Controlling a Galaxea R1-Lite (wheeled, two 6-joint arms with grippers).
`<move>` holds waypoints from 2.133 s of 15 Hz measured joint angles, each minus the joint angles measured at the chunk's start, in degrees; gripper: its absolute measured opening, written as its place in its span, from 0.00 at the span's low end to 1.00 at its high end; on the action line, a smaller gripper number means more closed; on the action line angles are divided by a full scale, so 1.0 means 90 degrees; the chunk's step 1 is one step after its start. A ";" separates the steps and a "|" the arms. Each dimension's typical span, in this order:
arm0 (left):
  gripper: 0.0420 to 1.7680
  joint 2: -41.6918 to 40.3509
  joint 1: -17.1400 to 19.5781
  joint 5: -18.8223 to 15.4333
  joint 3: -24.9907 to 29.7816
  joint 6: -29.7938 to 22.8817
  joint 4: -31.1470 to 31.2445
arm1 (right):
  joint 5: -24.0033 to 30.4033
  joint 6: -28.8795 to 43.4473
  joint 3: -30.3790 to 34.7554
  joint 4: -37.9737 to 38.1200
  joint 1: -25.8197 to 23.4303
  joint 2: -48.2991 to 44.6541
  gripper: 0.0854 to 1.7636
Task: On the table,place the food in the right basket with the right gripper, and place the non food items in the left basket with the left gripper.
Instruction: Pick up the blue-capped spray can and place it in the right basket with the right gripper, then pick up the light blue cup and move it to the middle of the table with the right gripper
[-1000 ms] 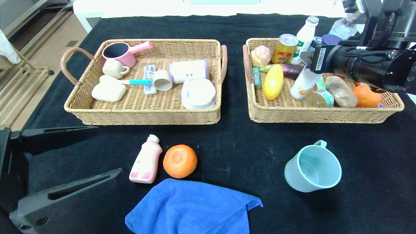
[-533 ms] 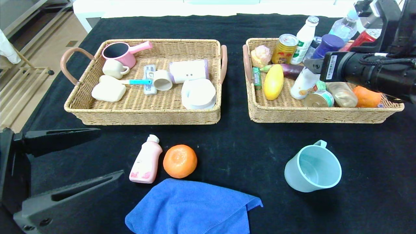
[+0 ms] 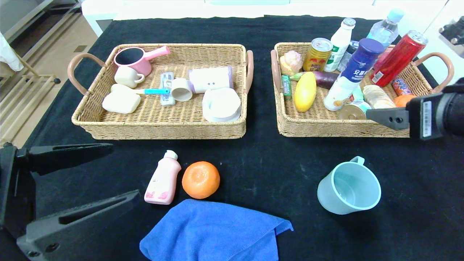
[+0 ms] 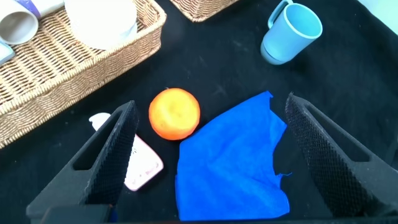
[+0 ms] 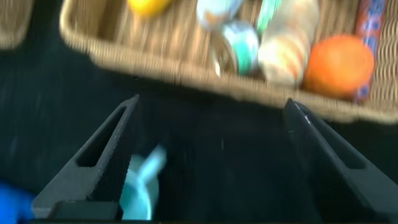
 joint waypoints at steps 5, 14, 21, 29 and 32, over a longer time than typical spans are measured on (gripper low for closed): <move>0.97 -0.0003 0.0000 -0.0001 -0.0005 0.0003 0.0004 | -0.0225 0.0870 -0.0034 0.1693 0.0340 -0.0428 0.95; 0.97 0.0005 0.0000 0.0000 0.0001 0.0000 0.0007 | -0.0154 0.2640 -0.0175 0.2400 0.0777 0.0110 0.96; 0.97 0.0003 0.0000 0.0000 0.0031 0.0022 -0.0003 | -0.0022 0.3220 -0.0126 0.2407 0.0974 0.0383 0.96; 0.97 -0.0009 0.0000 0.0000 0.0037 0.0051 -0.0005 | 0.0263 0.3636 0.0186 0.2376 0.0803 0.0845 0.96; 0.97 -0.0012 0.0000 -0.0001 0.0037 0.0051 -0.0005 | 0.0406 0.3645 0.0233 0.2354 0.0689 0.1001 0.96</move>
